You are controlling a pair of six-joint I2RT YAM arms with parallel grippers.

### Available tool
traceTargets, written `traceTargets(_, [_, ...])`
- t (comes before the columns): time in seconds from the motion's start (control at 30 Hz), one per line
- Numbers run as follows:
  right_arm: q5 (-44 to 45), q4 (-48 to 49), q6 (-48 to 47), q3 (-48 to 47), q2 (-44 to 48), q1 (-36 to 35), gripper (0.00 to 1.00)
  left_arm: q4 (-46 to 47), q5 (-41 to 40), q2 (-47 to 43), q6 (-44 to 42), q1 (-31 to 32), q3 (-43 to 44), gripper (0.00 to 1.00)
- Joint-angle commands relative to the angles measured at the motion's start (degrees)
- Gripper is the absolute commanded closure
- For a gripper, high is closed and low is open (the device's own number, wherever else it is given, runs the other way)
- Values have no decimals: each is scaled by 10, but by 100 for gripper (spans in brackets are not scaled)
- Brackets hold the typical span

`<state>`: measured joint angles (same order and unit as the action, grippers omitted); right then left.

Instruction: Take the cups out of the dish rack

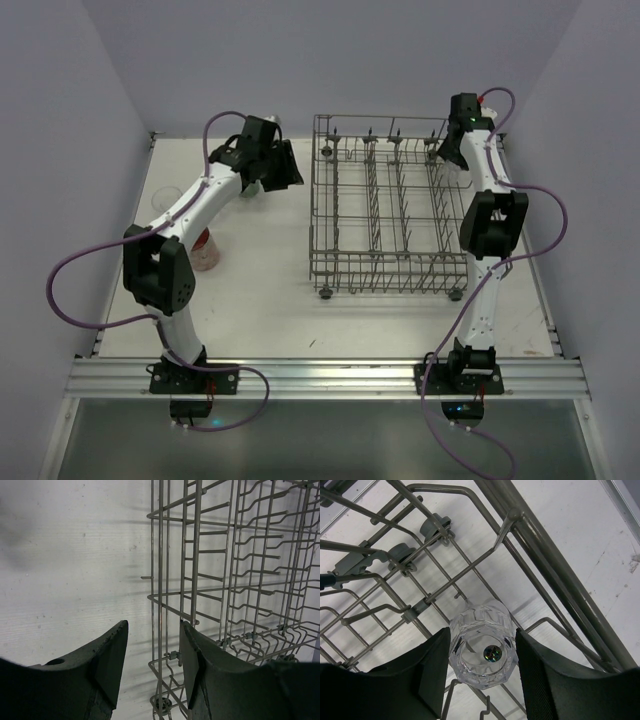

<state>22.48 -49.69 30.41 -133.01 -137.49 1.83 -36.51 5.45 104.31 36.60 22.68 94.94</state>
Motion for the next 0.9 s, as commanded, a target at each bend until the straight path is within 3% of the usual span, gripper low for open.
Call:
traceTargets(0.0, [-15,-14,2,-32,60,0,100,-16,11,0,-11,-11,39,51])
traceTargets(0.27, [-38,-25,18,-37,143,0,100,-38,-7,-6,37,-17,71,50])
traceTargets(0.43, [-36,-51,31,-35,186,0,100,-12,38,-3,57,-18,61,50])
traceTargets(0.53, [-52,-34,45,32,251,-1,100,12,81,-5,83,-21,52,50])
traceTargets(0.67, [-115,-36,75,87,315,-1,100,35,146,-12,153,-25,33,50])
traceTargets(0.87, [-282,8,115,201,411,-7,100,87,262,-6,233,-33,18,50])
